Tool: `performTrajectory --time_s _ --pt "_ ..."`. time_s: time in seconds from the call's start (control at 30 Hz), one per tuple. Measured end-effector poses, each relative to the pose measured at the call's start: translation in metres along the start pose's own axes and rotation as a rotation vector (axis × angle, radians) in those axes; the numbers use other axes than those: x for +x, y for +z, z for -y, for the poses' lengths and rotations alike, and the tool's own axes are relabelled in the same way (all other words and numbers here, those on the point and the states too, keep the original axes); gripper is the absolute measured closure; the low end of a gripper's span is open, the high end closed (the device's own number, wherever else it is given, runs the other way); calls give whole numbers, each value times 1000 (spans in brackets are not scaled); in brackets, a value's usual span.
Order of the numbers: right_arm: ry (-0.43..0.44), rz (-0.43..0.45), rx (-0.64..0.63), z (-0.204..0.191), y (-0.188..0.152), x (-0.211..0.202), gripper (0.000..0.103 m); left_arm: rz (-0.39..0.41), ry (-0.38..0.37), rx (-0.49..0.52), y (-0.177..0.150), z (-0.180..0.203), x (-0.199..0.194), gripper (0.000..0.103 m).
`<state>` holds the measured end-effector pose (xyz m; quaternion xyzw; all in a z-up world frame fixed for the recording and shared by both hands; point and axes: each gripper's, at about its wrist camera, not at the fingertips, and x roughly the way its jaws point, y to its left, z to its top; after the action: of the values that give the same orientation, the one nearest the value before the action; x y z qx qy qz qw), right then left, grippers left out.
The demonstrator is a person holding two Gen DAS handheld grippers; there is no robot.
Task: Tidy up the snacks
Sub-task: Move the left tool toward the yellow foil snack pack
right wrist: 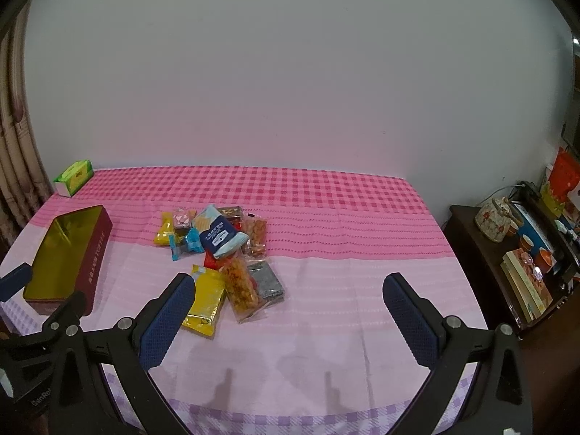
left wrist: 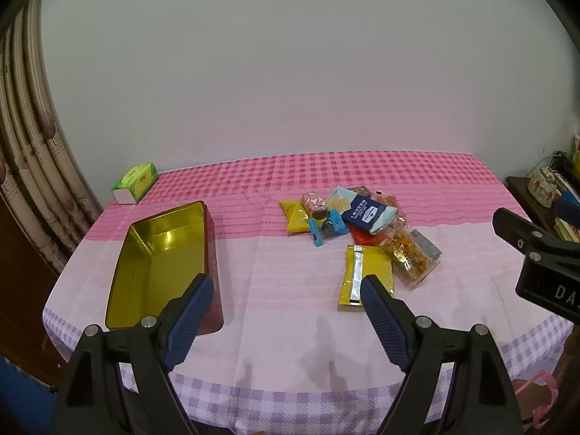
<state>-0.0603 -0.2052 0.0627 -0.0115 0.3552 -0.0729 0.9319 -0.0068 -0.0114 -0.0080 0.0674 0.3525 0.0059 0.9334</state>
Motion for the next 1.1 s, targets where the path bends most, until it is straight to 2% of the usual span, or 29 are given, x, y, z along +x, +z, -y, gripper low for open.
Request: performTrajectory --time_s 0.53,0.97,1.1 --pt "9 -5 0 -1 1 0 0 -3 32 -2 -5 1 6 18" --pt "0 1 -3 -1 2 -1 0 -6 35 -1 -7 -1 7 18" --pt "-7 1 -4 0 0 -2 0 -24 16 -19 -9 -3 14 18"
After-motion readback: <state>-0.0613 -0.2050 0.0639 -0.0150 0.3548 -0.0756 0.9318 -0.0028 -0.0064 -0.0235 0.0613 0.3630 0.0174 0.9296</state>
